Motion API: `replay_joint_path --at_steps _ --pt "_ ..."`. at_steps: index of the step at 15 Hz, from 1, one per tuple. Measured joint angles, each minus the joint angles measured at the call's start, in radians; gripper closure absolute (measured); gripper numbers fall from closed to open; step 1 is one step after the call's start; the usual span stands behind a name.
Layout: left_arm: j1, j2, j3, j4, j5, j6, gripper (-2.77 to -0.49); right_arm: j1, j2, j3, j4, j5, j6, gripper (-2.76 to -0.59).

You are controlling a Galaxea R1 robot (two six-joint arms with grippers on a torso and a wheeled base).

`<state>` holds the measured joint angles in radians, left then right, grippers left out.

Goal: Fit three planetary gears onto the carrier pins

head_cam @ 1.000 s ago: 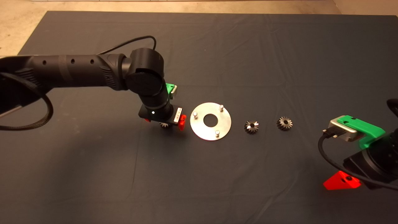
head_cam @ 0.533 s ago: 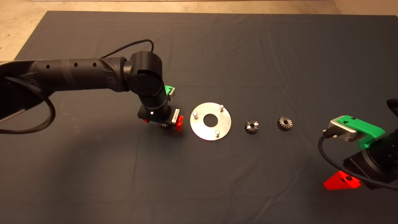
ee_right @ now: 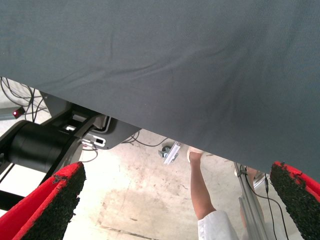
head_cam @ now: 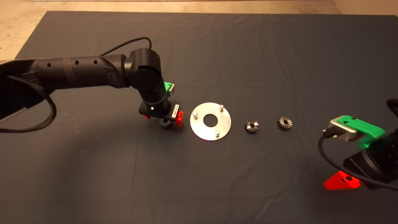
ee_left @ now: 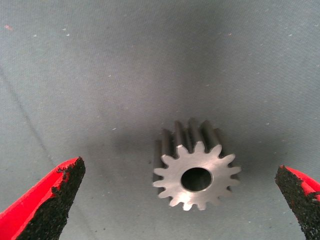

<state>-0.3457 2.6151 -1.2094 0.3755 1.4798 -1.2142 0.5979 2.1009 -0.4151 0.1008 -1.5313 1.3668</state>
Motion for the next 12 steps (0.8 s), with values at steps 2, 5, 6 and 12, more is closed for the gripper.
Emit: replay_joint_path --at_steps 2,5,6,12 --pt "0.005 0.0 0.0 0.0 -0.001 0.0 -2.74 0.0 0.0 0.0 0.0 0.0 0.0 -2.75" --pt "0.008 0.0 0.0 0.0 -0.005 0.019 -2.66 -0.002 0.0 0.0 0.0 0.0 0.0 -2.75" --pt "0.009 0.0 0.0 0.0 -0.006 0.02 -2.56 -0.002 0.0 0.0 0.0 0.0 0.0 -2.75" --pt "0.009 0.0 -0.002 0.0 -0.014 0.024 -2.38 -0.002 0.0 0.0 0.0 0.0 0.0 -2.75"
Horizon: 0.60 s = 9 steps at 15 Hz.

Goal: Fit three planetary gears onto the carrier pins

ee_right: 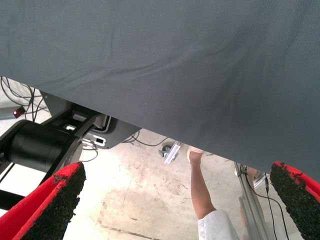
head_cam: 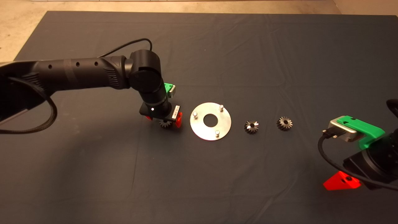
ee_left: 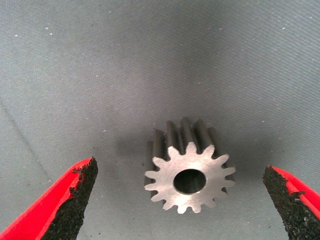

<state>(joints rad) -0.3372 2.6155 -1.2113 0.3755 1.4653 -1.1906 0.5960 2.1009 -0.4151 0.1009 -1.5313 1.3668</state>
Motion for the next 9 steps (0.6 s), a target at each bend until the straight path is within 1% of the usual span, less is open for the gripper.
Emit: replay_joint_path --at_steps 1,2,3,5,6,7,9 --pt "0.001 0.0 0.0 0.0 0.0 0.0 -2.38 0.0 0.0 0.0 0.0 0.0 0.0 -2.75" --pt "0.003 0.0 -0.004 0.0 0.0 0.002 -2.32 0.0 0.0 0.0 0.0 0.0 0.0 -2.75" --pt "0.006 0.0 -0.012 0.0 0.0 0.011 -2.26 0.0 0.0 0.0 0.0 0.0 0.0 -2.75" --pt "0.007 0.0 -0.017 0.0 0.0 0.036 -2.25 0.0 0.0 0.0 0.0 0.0 0.0 -2.75" --pt "0.007 0.0 -0.021 0.0 -0.001 0.042 -2.12 0.0 0.0 0.0 0.0 0.0 0.0 -2.75" --pt "0.007 0.0 -0.027 0.0 -0.001 0.048 -2.08 0.0 0.0 0.0 0.0 0.0 0.0 -2.75" --pt "0.007 0.006 -0.031 0.0 -0.001 0.048 -2.08 0.0 0.0 0.0 0.0 0.0 0.0 -2.75"
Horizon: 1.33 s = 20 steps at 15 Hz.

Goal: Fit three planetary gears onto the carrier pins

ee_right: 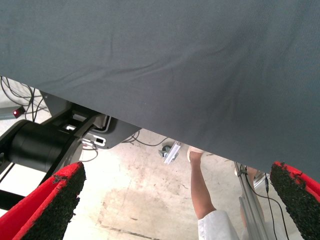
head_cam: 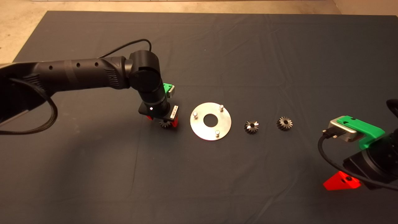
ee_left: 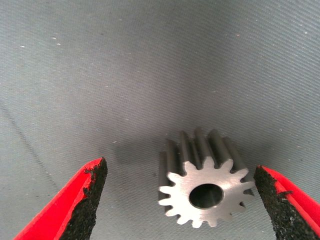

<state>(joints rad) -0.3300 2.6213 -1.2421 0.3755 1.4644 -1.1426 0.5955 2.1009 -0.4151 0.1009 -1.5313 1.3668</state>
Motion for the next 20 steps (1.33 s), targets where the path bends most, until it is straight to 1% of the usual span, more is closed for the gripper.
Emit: replay_joint_path --at_steps 1,3,5,6,7,8,10,11,14,15,18,20 --pt "0.0 0.008 -0.001 0.0 0.0 0.0 -2.08 0.0 0.0 0.0 0.0 0.0 0.0 -2.75" --pt "0.0 0.022 -0.012 0.0 0.0 0.0 -1.95 0.0 0.0 0.0 0.0 0.0 0.0 -2.75" --pt "0.0 0.033 -0.014 0.0 -0.002 0.0 -1.94 0.0 0.0 0.0 0.0 0.0 0.0 -2.75" --pt "0.0 0.034 -0.014 0.0 -0.005 0.0 -1.92 0.0 0.0 0.0 0.0 0.0 0.0 -2.75" --pt "0.0 0.033 -0.015 0.0 -0.005 0.0 -1.83 0.0 0.0 0.0 0.0 0.0 0.0 -2.75" --pt "0.0 0.033 -0.015 0.0 -0.005 0.0 -1.8 0.0 0.0 0.0 0.0 0.0 0.0 -2.75" --pt "0.0 0.033 -0.015 0.0 -0.005 0.0 -1.8 0.0 0.0 0.0 0.0 0.0 0.0 -2.75" --pt "0.0 0.033 -0.015 0.0 -0.005 0.001 -1.7 0.0 0.0 0.0 0.0 0.0 0.0 -2.75" --pt "0.0 0.035 -0.015 0.0 -0.005 0.004 -1.62 0.0 0.0 0.0 0.0 0.0 0.0 -2.75" --pt "0.0 0.035 -0.015 0.0 -0.004 0.011 -1.54 0.0 0.0 0.0 0.0 0.0 0.0 -2.75" --pt "0.0 0.035 -0.015 -0.001 -0.004 0.02 -1.53 0.0 0.0 0.0 0.0 0.0 0.0 -2.75" --pt "0.0 0.035 -0.015 0.0 0.0 0.026 -1.53 0.0 0.0 0.0 0.0 0.0 0.0 -2.75"
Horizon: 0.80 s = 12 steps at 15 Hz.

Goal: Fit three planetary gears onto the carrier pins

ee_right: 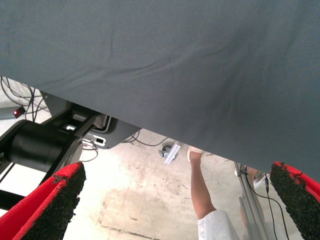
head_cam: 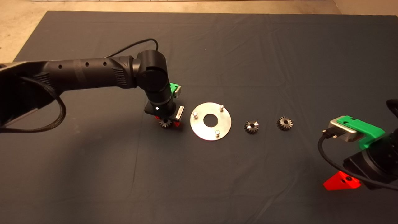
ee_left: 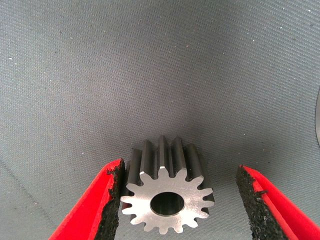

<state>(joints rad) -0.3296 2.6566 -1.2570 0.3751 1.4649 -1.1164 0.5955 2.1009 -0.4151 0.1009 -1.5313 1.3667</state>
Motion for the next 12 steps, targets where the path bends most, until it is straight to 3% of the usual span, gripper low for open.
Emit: replay_joint_path --at_steps 6,12 --pt "0.0 0.0 0.0 -0.01 0.001 0.05 -1.53 0.0 0.0 0.0 0.0 0.0 0.0 -2.75" --pt "0.0 0.0 0.0 -0.014 0.013 0.064 -1.53 0.0 0.0 0.0 0.0 0.0 0.0 -2.75"
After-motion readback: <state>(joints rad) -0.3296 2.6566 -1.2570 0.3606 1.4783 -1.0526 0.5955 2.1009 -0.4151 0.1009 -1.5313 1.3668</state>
